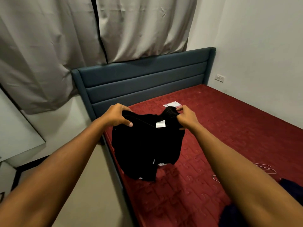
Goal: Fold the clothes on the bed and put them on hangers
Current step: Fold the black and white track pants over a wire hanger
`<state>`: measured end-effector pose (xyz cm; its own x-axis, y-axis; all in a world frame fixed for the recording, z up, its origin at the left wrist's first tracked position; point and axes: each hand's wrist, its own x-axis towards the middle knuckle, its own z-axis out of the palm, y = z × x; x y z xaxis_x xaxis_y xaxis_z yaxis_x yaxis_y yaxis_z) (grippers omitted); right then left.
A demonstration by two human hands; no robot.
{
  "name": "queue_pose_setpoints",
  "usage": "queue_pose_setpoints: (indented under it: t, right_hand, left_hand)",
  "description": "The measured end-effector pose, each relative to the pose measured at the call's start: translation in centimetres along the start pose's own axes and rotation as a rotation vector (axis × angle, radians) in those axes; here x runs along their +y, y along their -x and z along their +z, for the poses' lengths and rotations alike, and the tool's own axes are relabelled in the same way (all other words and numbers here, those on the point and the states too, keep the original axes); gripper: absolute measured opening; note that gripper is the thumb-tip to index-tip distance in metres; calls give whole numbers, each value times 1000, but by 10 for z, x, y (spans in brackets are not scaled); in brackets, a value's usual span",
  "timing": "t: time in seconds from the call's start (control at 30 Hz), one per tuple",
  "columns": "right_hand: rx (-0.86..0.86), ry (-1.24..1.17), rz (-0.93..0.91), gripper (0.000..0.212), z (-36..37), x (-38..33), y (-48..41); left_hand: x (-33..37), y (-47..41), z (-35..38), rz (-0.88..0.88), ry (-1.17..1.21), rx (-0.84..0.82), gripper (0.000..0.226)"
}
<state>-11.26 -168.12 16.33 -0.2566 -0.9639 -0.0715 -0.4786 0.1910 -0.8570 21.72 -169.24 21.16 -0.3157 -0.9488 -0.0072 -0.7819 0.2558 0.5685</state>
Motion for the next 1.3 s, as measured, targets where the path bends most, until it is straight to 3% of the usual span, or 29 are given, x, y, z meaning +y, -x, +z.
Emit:
queue_pose_setpoints:
  t: [0.13, 0.27, 0.33, 0.43, 0.5, 0.6, 0.67, 0.77, 0.87, 0.97, 1.07, 1.17, 1.3]
  right_hand:
    - [-280, -223, 165, 51, 14, 6, -2]
    - [-485, -114, 289, 11, 32, 22, -24]
    - [-489, -41, 304, 9, 45, 31, -40]
    - [-401, 52, 312, 27, 63, 43, -67]
    - [-261, 87, 298, 16, 73, 48, -85]
    - [-45, -17, 331, 17, 83, 46, -111]
    - [-1, -148, 386, 18, 87, 35, -125]
    - [-30, -138, 412, 20, 88, 20, -149]
    - [-112, 68, 378, 27, 85, 15, -167]
    - [-223, 220, 409, 34, 86, 15, -172]
    - [-324, 187, 507, 33, 86, 22, -172]
    - [-322, 165, 564, 29, 76, 33, -173]
    - [-290, 261, 601, 30, 61, 29, -177]
  left_hand:
    - [-30, 0, 10, -51, 24, 105, 43]
    - [-71, -20, 22, -119, 90, 310, 33]
    - [-92, -36, 30, -122, 93, 320, 26]
    - [-130, -66, 37, -135, 86, 287, 22]
    - [-155, -80, 41, -193, 133, 229, 18]
    - [-177, -101, 47, -191, 194, 125, 22]
    - [-178, -110, 46, -165, 248, 42, 39]
    - [-184, -124, 50, -139, 147, -34, 50]
    - [-199, -138, 61, -178, 91, 84, 29]
    - [-214, -148, 79, -248, 183, 193, 17]
    - [-220, -151, 93, -309, 404, 173, 12]
    - [-208, -148, 96, -326, 606, 167, 8]
    - [-193, -147, 79, -459, 727, 76, 31]
